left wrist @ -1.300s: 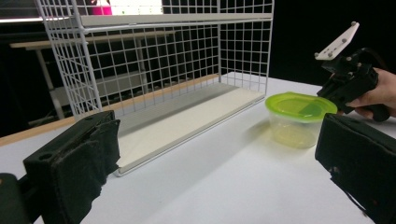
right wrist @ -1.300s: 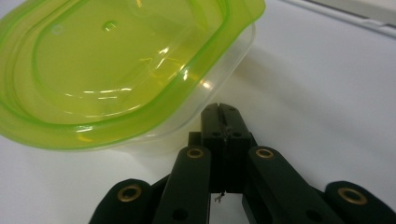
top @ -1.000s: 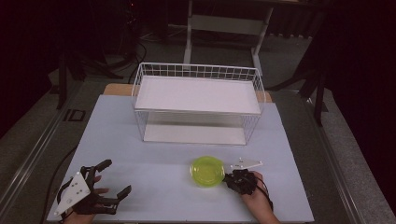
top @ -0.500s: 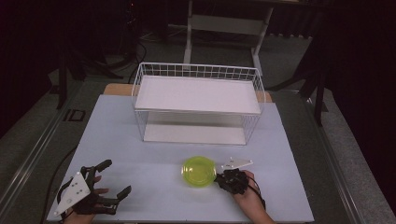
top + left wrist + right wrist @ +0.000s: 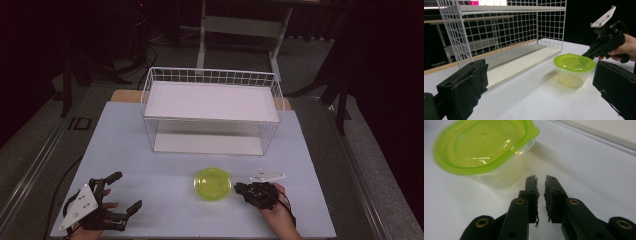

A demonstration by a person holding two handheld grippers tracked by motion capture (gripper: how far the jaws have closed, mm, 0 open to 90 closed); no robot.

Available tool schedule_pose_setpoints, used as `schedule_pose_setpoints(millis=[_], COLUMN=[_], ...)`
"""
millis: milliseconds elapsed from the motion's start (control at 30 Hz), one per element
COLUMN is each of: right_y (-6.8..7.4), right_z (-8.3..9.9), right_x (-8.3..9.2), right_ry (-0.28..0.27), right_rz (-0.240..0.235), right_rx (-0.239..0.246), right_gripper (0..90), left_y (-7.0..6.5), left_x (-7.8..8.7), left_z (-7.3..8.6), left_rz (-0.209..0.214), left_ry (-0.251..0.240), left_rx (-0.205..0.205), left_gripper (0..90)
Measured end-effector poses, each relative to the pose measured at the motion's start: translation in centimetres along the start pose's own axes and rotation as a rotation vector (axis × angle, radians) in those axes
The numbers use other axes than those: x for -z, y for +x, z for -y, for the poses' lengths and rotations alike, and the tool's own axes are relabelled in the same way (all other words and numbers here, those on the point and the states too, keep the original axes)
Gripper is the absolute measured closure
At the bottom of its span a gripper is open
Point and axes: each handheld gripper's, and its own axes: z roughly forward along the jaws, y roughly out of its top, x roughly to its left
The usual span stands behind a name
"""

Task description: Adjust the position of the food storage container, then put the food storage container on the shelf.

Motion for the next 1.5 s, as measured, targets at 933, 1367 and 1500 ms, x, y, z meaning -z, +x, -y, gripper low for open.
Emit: schedule_pose_setpoints(millis=[933,1367,1500], right_y=[1.2,1.4,1.5], right_z=[-1.1,-3.3,-3.8], right_x=[4.7,4.8,4.8], right_ry=[-0.180,-0.252,-0.244], right_rz=[-0.051,-0.021,-0.016], right_rx=[0.129,0.157,0.154], right_gripper=[18.1,19.1,16.1], left_y=[-2.5,-2.8,-3.0], left_x=[-4.9,-9.6,-11.0], left_z=[-2.1,-4.5,-4.8], left_rz=[0.206,0.253,0.257], left_ry=[0.038,0.123,0.157], left_rx=[0.046,0.053,0.063], left_gripper=[0.2,0.3,0.3])
